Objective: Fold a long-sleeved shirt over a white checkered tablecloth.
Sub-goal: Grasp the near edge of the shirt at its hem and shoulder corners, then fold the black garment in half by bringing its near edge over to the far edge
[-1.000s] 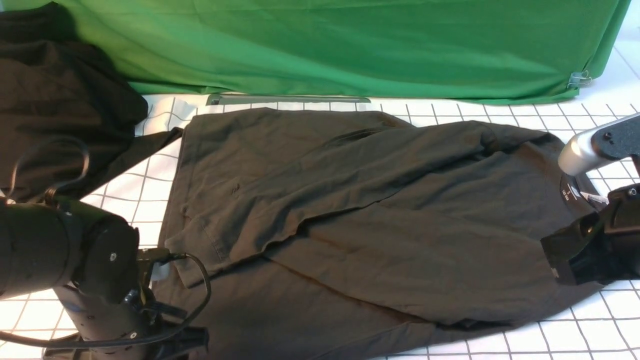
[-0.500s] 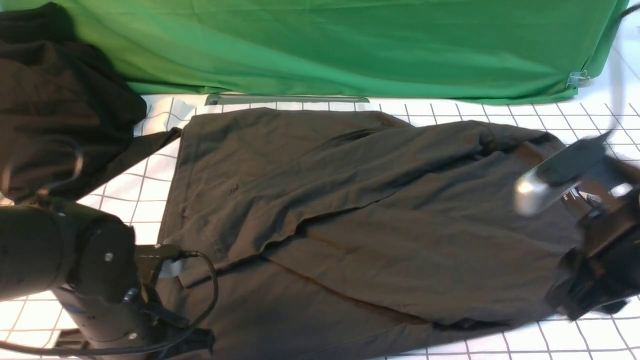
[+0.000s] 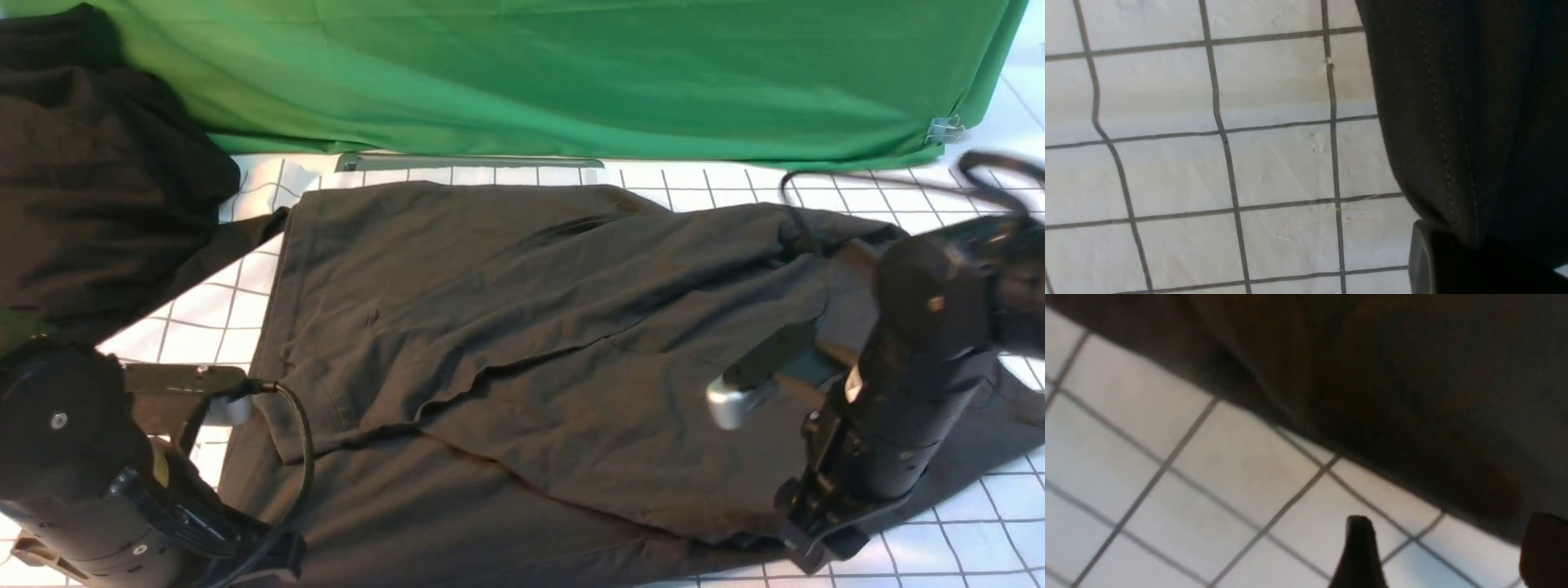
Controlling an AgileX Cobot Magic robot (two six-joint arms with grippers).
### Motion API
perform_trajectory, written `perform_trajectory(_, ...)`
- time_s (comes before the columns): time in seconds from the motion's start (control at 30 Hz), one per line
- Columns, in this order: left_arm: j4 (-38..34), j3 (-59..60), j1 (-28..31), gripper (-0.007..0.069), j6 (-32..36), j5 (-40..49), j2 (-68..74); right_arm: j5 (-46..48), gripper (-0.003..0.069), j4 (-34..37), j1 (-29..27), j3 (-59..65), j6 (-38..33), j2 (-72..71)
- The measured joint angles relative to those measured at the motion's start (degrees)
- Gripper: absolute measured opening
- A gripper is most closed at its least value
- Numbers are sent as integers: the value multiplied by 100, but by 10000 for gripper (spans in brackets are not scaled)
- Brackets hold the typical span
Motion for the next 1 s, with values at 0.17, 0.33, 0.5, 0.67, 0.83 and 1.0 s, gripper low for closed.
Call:
perform_trajectory(0.17,54,0,0,16,0,-19,0,-202,480,-249,0,0,184,341)
perform_trajectory(0.33,27,0,0,16,0,-25,-16,-250,161,-515,4,-20,341,370)
perform_trajectory(0.5,-199,0,0,16,38,312,-387,177,26,-487,4,2,414,11)
perform_trajectory(0.67,-466,0,0,16,-6,947,-1239,484,21,-412,79,511,479,-1115)
perform_trajectory(0.83,-478,-252,15,16,-279,1259,-1829,1052,21,-375,118,780,535,-2166)
perform_trajectory(1.0,-167,-946,246,16,-350,1241,-1608,1473,21,-523,118,260,572,-2290)
